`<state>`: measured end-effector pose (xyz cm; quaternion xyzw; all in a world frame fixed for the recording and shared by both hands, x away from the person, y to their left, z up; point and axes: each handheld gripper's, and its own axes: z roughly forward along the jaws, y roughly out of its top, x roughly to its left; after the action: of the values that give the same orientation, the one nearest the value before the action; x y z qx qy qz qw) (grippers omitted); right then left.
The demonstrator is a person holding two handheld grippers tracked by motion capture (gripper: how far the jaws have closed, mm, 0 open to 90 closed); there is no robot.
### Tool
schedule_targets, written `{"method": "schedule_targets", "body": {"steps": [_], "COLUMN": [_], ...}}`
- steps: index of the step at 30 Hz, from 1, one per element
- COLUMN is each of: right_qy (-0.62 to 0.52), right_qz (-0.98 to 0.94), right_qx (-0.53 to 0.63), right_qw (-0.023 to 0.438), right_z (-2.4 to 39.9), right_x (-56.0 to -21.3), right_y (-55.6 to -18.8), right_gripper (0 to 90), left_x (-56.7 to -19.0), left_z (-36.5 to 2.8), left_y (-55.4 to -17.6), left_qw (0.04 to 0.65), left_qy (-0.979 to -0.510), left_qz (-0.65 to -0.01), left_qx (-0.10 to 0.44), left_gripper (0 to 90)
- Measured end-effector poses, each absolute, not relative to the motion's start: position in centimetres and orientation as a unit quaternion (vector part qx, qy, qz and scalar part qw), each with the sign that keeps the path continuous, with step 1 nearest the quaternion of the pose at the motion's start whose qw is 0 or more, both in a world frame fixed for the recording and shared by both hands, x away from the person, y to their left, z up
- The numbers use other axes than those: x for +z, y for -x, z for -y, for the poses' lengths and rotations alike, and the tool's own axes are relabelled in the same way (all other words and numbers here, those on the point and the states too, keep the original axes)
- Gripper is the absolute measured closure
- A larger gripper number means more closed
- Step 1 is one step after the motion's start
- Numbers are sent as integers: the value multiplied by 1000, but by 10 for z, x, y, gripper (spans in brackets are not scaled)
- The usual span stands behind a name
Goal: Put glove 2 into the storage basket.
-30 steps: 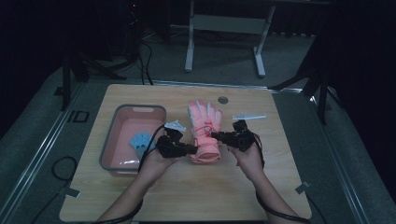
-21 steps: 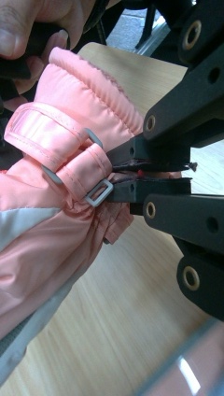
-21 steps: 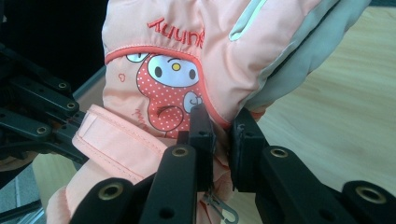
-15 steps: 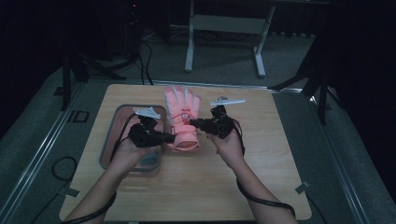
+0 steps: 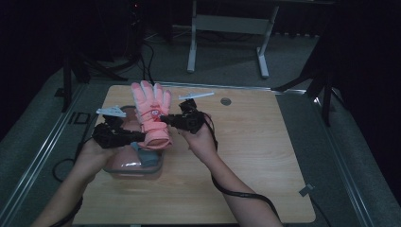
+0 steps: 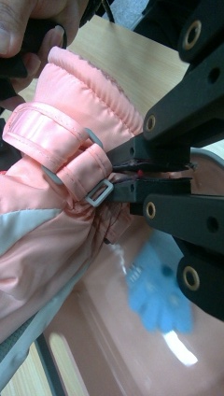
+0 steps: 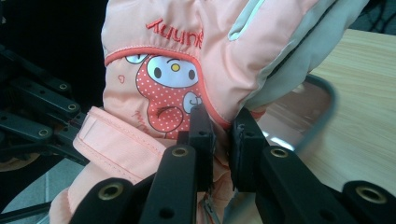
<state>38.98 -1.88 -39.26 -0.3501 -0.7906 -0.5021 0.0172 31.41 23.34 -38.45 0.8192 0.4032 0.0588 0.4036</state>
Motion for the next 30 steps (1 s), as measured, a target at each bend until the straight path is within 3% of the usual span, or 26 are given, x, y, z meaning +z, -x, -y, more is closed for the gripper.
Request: {"method": "schedule_targets", "body": {"steps": [9,18,30], "right_qy": [345,366,374], "right_qz": [796,813,835], "right_qx": [-496,-450,-399], "right_qw": [37,53,64], "right_z": [-22,-33,-46], "right_x": [-414,-463,-488], "right_y": [-393,-397,-401], "right_gripper": [810,810,800], "left_x": [-406,-458,-476], "left_z": [-266,-269,-268], "left_y": [-313,-318,-316], "left_qw": [384,376,345], "left_qy": [-815,-805,-803], "left_qz": [-432,-458,-486], "left_qx": [43,0,-10], "left_gripper": [857,856,851]}}
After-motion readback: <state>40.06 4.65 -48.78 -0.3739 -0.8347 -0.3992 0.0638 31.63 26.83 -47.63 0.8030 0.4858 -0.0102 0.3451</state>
